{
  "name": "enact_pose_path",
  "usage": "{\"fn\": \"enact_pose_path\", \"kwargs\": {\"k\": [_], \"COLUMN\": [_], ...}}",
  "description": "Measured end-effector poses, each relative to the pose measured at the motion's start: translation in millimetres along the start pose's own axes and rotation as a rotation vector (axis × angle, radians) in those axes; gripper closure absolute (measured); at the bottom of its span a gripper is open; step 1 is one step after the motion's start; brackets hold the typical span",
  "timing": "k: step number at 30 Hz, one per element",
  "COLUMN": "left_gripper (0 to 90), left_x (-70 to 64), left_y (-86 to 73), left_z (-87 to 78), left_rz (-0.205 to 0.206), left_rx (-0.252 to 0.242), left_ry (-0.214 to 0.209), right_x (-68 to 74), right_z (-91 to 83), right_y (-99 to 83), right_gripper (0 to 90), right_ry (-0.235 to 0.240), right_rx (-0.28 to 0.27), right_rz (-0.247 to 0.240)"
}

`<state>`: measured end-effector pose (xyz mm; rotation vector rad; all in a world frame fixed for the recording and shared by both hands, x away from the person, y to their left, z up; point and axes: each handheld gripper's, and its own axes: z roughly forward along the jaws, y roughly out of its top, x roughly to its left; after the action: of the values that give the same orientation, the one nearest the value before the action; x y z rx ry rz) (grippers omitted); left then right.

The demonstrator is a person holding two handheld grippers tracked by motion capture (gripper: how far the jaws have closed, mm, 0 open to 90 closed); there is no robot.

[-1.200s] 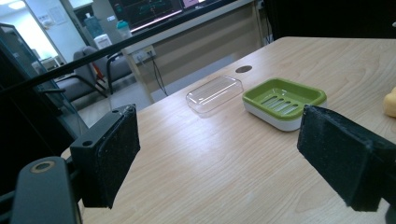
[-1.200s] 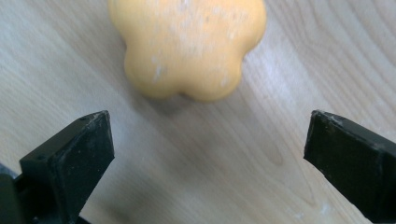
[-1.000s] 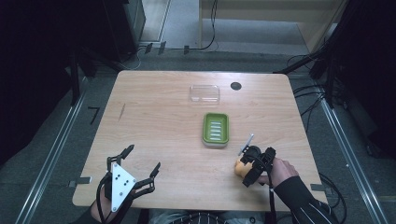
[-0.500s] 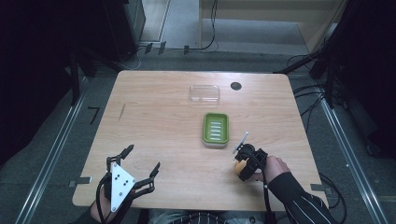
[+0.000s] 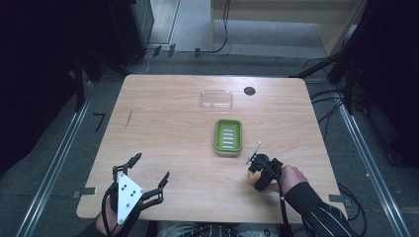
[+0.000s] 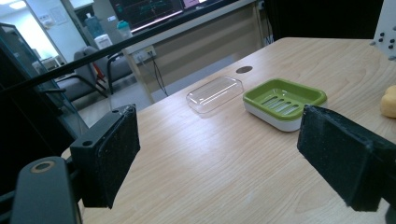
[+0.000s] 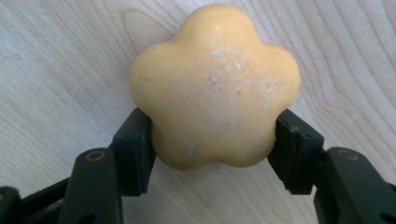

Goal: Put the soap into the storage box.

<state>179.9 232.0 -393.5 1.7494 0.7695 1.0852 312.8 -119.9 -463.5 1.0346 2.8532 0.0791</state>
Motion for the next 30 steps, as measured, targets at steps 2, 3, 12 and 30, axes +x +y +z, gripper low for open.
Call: {"fn": "enact_pose_path", "kwargs": {"k": [2,3,12,30], "left_gripper": [13.5,13.5,13.5,13.5], "left_x": [0.0,0.2,0.3,0.4], "left_y": [0.0,-0.1,0.0,0.1], "left_z": [-0.1,-0.2,-0.1,-0.4], "left_rz": [0.000,0.000,0.001,0.003], "left_rx": [-0.001,-0.001,0.001,0.004], "left_ry": [-0.001,0.000,0.001,0.001], "right_x": [-0.8,-0.9,-0.6,-4.3], "right_z": [-0.2,-0.1,-1.3,-15.9], "right_y": [-0.2,-0.3,-0.5,-2.8], "right_gripper": [40.1,40.1,40.2,40.1], "right_ry": [0.005,0.006,0.005,-0.029], "right_rx": [0.000,-0.002,-0.002,-0.038], "right_rz": [0.000,0.001,-0.008,-0.012]}}
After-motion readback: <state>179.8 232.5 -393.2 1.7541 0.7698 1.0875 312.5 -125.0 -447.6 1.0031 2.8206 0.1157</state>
